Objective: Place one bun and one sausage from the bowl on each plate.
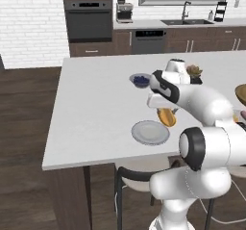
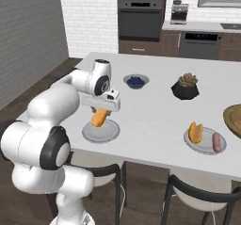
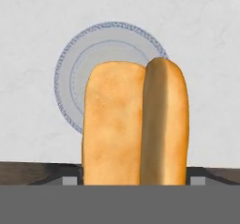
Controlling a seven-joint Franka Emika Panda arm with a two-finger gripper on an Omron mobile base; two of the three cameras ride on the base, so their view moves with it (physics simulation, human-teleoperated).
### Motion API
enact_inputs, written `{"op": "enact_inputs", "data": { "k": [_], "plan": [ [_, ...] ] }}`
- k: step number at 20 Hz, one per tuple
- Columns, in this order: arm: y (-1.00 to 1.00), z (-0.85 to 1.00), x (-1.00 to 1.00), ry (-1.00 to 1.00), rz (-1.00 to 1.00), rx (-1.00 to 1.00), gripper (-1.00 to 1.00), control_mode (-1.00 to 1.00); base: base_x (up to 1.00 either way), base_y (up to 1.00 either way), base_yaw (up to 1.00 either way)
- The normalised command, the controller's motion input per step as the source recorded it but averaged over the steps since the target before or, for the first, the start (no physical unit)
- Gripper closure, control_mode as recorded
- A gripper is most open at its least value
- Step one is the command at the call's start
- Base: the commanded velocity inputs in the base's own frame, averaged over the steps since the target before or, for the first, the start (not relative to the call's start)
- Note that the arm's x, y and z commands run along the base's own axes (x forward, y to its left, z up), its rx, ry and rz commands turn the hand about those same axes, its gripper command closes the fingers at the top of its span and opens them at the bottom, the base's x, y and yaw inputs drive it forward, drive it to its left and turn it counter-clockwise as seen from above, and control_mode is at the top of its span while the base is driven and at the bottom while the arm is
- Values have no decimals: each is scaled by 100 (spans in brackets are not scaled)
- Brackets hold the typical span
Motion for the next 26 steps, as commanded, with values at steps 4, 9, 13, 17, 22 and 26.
{"op": "enact_inputs", "data": {
  "k": [4, 9, 13, 17, 22, 26],
  "plan": [
    [0, -27, 73, 0, 0, 0, 100, -100, 0, 0, 0],
    [0, -61, 71, 9, 1, 0, 100, -100, 0, 0, 0],
    [0, -59, 38, 11, 0, 0, 100, -100, 0, 0, 0],
    [0, -22, -2, 13, 0, 0, 100, -100, 0, 0, 0],
    [0, -15, -36, 6, 0, 0, 100, -100, 0, 0, 0],
    [0, -43, -27, 5, 0, 0, 100, -100, 0, 0, 0]
  ]
}}
